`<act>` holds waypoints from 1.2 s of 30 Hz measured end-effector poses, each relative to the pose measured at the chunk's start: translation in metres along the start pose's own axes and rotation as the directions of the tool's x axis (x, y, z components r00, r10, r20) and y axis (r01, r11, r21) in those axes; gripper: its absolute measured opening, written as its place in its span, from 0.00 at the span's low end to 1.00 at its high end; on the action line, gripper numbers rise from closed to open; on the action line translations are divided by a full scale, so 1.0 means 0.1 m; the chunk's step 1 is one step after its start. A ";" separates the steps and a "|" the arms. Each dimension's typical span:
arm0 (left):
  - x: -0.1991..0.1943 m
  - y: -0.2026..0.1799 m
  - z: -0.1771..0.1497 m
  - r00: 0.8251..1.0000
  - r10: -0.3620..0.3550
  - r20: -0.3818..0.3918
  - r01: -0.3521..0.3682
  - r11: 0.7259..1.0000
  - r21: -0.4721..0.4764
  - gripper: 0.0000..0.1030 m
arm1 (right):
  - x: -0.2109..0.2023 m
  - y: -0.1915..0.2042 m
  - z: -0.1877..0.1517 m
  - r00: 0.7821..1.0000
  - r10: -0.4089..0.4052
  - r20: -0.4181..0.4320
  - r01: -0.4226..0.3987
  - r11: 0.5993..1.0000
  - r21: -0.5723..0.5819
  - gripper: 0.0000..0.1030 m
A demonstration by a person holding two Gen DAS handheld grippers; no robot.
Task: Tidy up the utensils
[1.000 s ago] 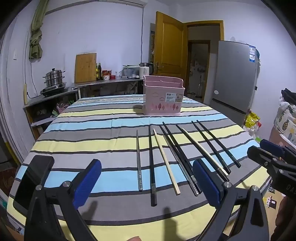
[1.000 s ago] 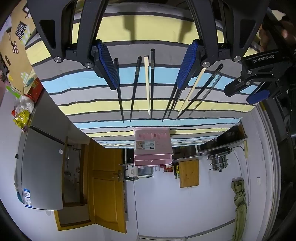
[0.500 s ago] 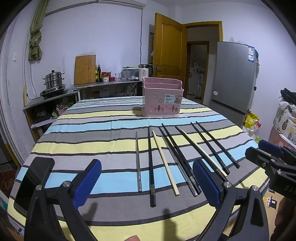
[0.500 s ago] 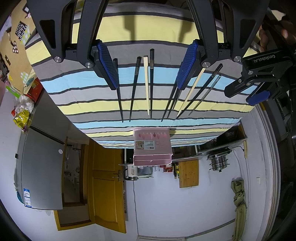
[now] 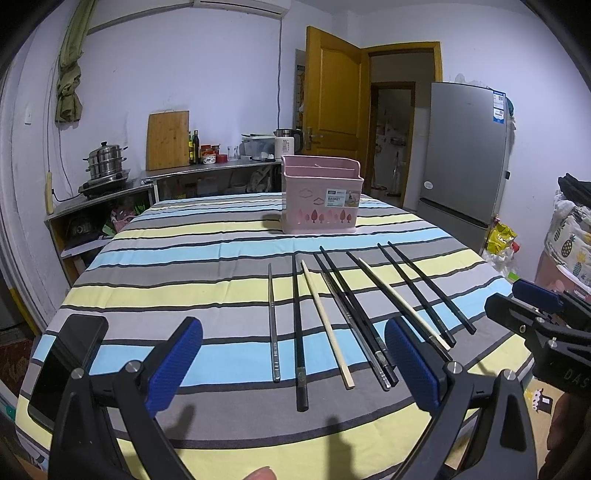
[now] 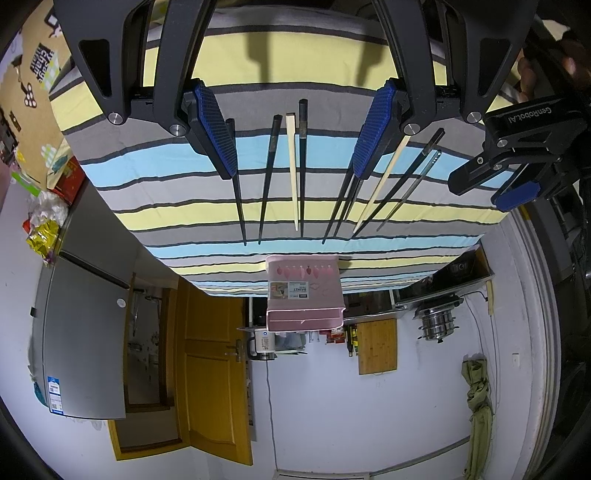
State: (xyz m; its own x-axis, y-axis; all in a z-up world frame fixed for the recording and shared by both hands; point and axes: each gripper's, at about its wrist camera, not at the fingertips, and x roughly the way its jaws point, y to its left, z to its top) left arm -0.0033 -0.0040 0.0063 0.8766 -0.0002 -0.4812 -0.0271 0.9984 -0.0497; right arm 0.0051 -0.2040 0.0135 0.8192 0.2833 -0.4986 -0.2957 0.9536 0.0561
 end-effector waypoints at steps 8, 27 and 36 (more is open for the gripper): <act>-0.01 -0.01 0.01 1.000 -0.002 0.004 0.002 1.000 0.003 0.98 | 0.00 0.00 0.00 1.000 0.001 0.000 -0.001 1.000 0.000 0.64; -0.03 -0.04 0.01 1.000 -0.005 0.011 0.005 1.000 0.008 0.98 | -0.01 0.00 0.00 1.000 0.001 0.000 -0.001 1.000 0.002 0.64; -0.03 -0.04 0.01 1.000 -0.004 0.011 0.004 1.000 0.009 0.98 | 0.00 0.00 0.00 1.000 0.000 0.000 0.000 1.000 0.002 0.64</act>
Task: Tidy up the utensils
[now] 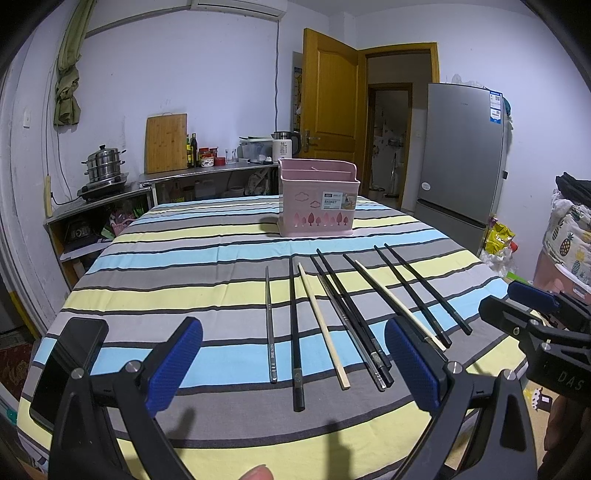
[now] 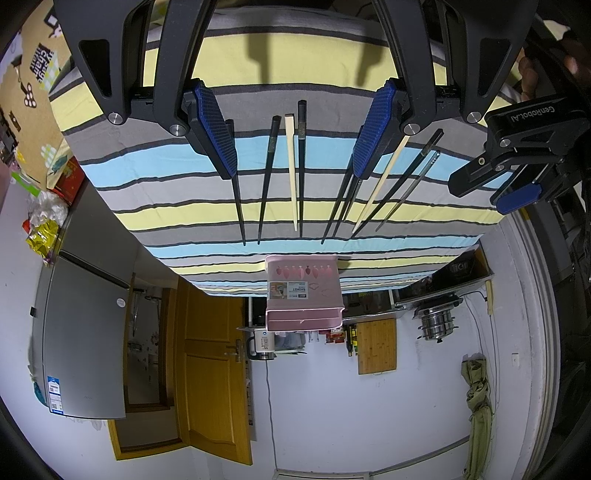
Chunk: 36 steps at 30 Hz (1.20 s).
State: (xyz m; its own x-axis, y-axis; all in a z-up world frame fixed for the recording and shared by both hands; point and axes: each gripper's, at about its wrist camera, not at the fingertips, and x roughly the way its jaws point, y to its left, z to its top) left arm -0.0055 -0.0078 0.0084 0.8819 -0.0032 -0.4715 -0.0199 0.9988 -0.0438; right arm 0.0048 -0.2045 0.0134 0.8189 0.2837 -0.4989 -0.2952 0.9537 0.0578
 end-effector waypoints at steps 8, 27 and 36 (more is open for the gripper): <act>0.00 0.00 0.00 1.000 0.001 -0.003 -0.001 1.000 0.001 0.98 | 0.00 0.00 0.00 1.000 0.001 0.000 -0.001 1.000 0.000 0.64; 0.17 0.02 -0.02 0.999 -0.002 -0.045 0.002 1.000 0.011 0.98 | 0.15 -0.05 -0.03 0.999 0.010 -0.035 -0.010 1.000 0.006 0.64; 0.55 0.17 0.05 0.988 -0.008 -0.151 0.008 1.000 0.005 0.95 | 0.41 -0.13 0.09 0.997 0.029 -0.067 -0.028 0.999 0.022 0.64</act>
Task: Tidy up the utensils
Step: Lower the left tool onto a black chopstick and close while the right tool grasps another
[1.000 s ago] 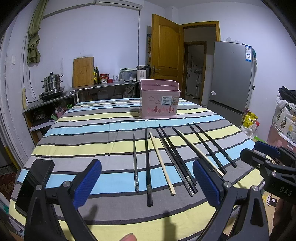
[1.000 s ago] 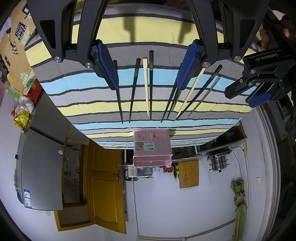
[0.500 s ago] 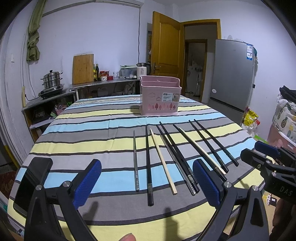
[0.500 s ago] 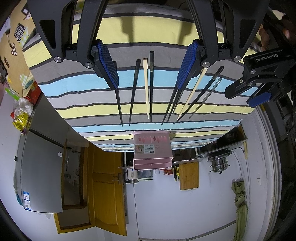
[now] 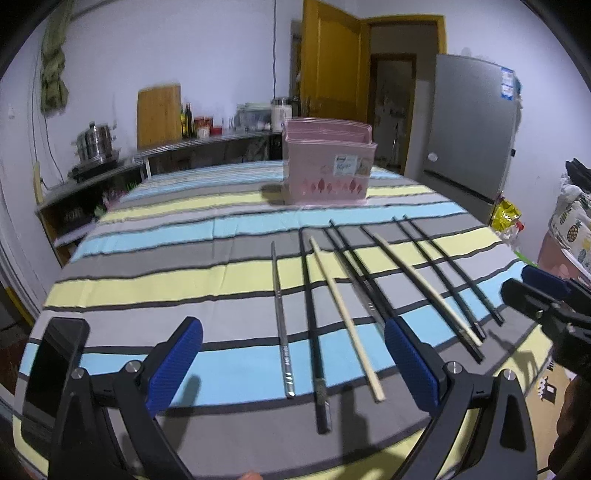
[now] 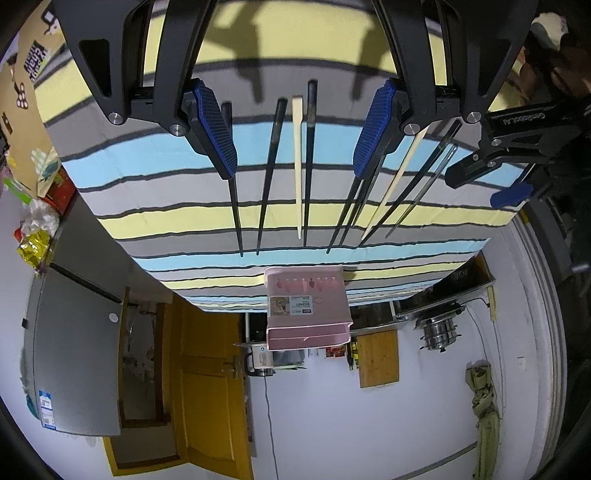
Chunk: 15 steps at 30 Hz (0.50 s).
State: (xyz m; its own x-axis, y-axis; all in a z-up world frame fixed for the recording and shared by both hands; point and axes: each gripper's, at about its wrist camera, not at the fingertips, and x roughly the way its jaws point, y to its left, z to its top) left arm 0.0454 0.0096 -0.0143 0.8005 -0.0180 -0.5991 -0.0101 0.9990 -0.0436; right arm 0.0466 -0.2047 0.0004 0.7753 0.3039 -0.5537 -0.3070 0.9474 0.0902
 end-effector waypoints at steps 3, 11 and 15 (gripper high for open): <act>0.15 0.06 0.08 1.000 0.004 -0.030 -0.004 1.000 0.011 0.87 | 0.12 -0.03 0.08 1.000 0.009 -0.013 -0.009 1.000 -0.006 0.64; 0.54 0.17 0.36 0.991 -0.027 -0.133 0.025 1.000 -0.015 0.80 | 0.54 -0.12 0.33 0.998 0.010 -0.066 -0.011 1.000 -0.013 0.64; 0.75 0.20 0.49 0.981 -0.067 -0.180 0.062 0.998 -0.030 0.67 | 0.80 -0.19 0.46 0.993 0.006 -0.114 -0.007 1.000 -0.003 0.61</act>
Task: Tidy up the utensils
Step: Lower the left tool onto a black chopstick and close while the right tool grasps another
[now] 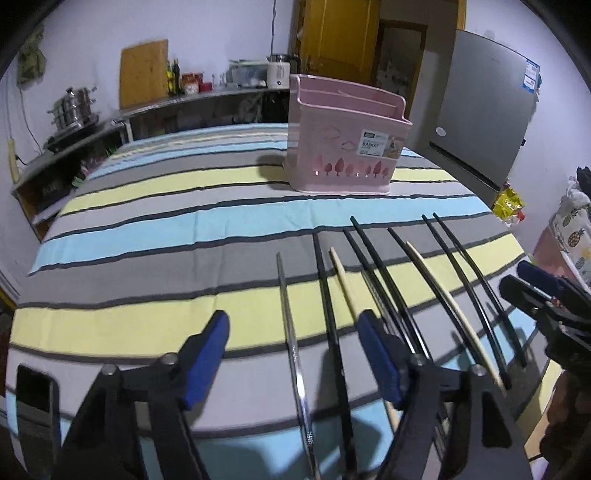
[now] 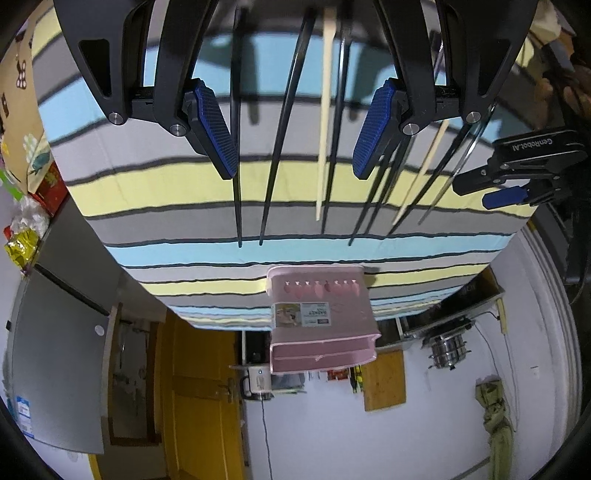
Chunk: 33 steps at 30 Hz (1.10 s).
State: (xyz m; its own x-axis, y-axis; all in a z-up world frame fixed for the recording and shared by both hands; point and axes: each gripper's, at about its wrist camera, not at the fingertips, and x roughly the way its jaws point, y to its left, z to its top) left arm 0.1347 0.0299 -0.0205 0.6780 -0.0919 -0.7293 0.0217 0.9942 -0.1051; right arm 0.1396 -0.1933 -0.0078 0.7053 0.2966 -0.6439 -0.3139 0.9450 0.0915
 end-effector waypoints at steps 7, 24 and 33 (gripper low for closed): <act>0.31 -0.08 0.22 0.996 -0.045 -0.079 0.048 0.998 0.040 0.46 | 0.43 -0.17 0.21 0.995 0.010 -0.104 -0.006 0.999 0.033 0.39; 0.55 -0.07 0.41 0.983 -0.086 -0.162 0.094 0.994 0.046 0.20 | 0.88 -0.27 0.37 0.977 0.022 -0.210 -0.007 0.997 0.073 0.23; 0.66 -0.09 0.46 0.979 -0.068 -0.193 0.081 0.995 0.058 0.19 | 0.98 -0.29 0.41 0.972 0.022 -0.233 -0.002 0.996 0.087 0.22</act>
State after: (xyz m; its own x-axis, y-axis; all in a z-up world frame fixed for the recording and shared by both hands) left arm 0.2127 0.0177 -0.0367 0.5200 -0.1682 -0.8374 0.1190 0.9851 -0.1240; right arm 0.2441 -0.1860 -0.0423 0.5307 0.2775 -0.8008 -0.2592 0.9528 0.1583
